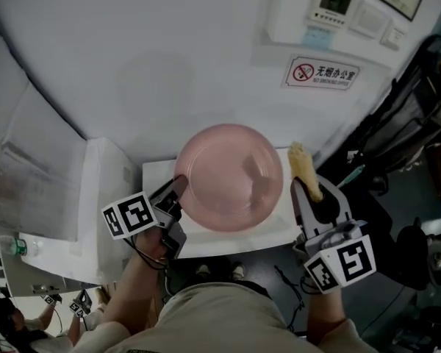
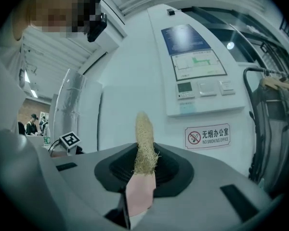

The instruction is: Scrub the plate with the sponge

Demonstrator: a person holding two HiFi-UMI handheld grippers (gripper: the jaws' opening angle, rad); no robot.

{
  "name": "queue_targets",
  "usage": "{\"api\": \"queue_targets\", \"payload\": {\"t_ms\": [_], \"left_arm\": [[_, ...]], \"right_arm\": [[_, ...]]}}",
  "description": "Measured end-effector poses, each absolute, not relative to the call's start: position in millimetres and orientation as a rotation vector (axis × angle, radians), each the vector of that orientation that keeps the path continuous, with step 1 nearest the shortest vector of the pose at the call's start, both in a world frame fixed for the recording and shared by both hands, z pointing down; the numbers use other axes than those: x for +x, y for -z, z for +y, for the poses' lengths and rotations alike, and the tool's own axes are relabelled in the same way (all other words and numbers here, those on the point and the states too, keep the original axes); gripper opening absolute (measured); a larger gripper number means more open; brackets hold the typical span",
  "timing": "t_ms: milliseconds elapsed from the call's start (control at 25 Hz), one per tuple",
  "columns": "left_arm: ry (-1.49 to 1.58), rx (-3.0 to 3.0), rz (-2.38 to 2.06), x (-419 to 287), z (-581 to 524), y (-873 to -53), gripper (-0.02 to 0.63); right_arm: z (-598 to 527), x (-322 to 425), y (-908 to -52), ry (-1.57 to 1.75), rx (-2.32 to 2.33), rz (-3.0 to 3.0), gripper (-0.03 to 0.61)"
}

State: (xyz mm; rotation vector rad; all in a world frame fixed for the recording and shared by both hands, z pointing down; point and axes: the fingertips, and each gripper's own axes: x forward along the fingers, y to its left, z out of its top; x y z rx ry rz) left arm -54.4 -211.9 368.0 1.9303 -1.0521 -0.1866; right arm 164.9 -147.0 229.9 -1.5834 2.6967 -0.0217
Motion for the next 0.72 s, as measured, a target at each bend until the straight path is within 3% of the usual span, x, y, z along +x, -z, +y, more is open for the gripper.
{"api": "queue_targets", "payload": {"t_ms": [280,720], "left_arm": [[0.177,1.947,-1.023,-49.3,-200.1,-366.0,0.049],[0.137,1.867,-1.035,-65.8,-177.2,-401.6,0.049]], "right_arm": [[-125.1,159.1,-220.9,-0.078,-1.586,2.680,0.081],[-123.5,142.1,-260.9,0.031,-1.584,2.759,0.080]]}}
